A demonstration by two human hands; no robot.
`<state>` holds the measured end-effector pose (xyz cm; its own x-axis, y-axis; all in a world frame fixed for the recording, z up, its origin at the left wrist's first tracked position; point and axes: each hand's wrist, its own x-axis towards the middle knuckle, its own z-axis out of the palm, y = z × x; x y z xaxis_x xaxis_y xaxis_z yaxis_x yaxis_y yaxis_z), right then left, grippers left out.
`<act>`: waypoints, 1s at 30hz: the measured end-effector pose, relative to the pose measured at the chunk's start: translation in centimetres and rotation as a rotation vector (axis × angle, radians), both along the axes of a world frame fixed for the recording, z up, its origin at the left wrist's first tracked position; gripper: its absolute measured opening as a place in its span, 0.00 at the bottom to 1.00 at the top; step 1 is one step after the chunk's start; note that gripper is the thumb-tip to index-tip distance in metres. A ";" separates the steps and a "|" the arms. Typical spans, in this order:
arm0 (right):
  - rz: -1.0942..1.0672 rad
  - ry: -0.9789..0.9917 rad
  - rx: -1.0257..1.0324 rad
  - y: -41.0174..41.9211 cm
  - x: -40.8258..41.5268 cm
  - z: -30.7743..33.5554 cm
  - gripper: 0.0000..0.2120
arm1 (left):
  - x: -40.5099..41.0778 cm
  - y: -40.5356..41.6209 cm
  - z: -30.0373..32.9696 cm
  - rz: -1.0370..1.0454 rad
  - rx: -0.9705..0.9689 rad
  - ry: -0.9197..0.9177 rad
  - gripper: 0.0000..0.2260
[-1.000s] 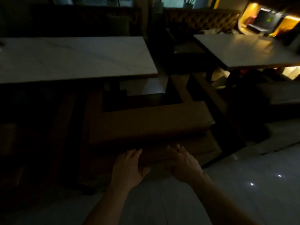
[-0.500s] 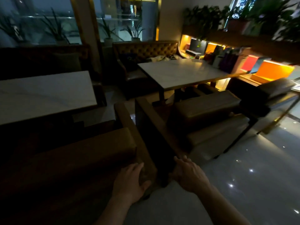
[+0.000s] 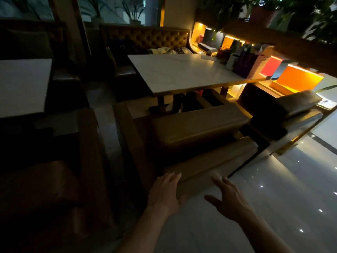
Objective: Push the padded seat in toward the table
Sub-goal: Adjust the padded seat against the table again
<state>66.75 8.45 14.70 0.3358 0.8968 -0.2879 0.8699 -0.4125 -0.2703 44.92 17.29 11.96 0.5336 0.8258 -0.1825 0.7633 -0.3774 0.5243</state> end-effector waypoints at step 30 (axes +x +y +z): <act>0.518 -0.176 -0.117 20.1 22.7 -12.6 0.54 | 16.3 8.8 -12.2 0.313 0.089 0.243 0.48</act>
<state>89.48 28.57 2.08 -0.0880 0.9230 -0.3747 0.9948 0.0620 -0.0810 61.18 26.10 -0.27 0.2037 0.9599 -0.1927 0.9464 -0.1427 0.2898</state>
